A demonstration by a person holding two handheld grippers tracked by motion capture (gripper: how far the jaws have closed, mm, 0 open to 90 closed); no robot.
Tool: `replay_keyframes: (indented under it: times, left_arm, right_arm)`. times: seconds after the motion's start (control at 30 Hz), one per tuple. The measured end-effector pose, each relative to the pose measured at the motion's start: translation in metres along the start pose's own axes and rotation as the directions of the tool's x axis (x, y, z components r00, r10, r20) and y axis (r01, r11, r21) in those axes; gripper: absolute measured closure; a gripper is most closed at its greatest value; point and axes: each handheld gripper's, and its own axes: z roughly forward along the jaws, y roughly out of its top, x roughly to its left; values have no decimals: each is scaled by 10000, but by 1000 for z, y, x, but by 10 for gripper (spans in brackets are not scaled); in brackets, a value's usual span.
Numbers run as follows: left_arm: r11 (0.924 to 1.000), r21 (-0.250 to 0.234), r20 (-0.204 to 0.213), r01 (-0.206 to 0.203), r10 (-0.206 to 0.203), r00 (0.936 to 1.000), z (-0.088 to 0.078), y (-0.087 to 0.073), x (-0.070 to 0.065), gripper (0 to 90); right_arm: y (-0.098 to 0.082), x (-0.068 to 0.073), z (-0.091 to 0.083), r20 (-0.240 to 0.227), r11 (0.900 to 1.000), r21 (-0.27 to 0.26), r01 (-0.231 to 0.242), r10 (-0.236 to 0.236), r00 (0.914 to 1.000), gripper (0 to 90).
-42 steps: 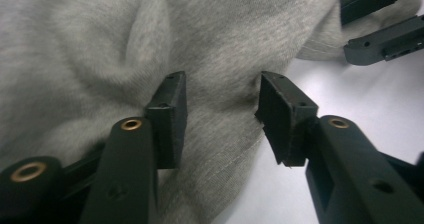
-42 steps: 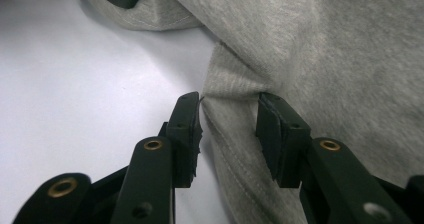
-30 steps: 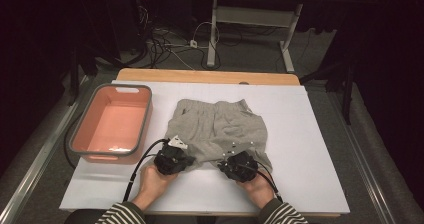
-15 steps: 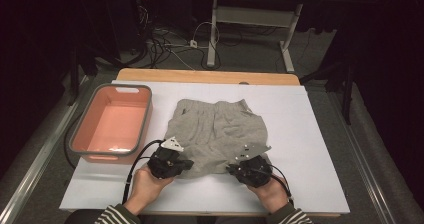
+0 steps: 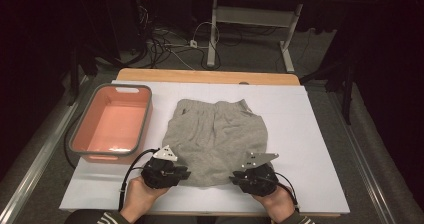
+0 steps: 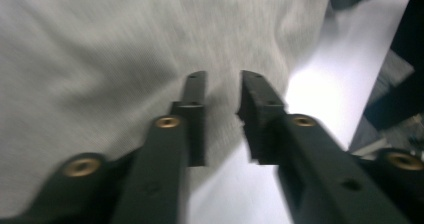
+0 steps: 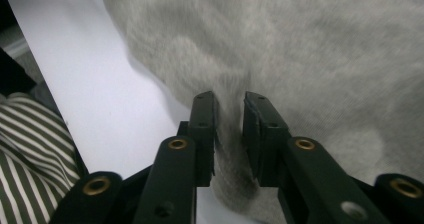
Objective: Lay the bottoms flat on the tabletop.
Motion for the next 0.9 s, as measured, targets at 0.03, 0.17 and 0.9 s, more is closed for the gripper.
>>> replay_keyframes:
  times: [0.03,0.17,0.9]
  left_arm:
    - [9999,-107,-62,76,-77,10000,-1,0,1,619]
    - [9999,-157,-585,45,-54,9983,-3,-1,6,555]
    - [9954,594,-1046,748,-683,9922,20,-1,34,496]
  right_arm:
    - [1,-1,-4,115,9998,-220,-36,38,9999,711]
    - [-4,-15,-20,698,9969,-570,-540,579,9959,698]
    - [-45,-87,-20,2314,9489,-174,-3152,3105,9220,710]
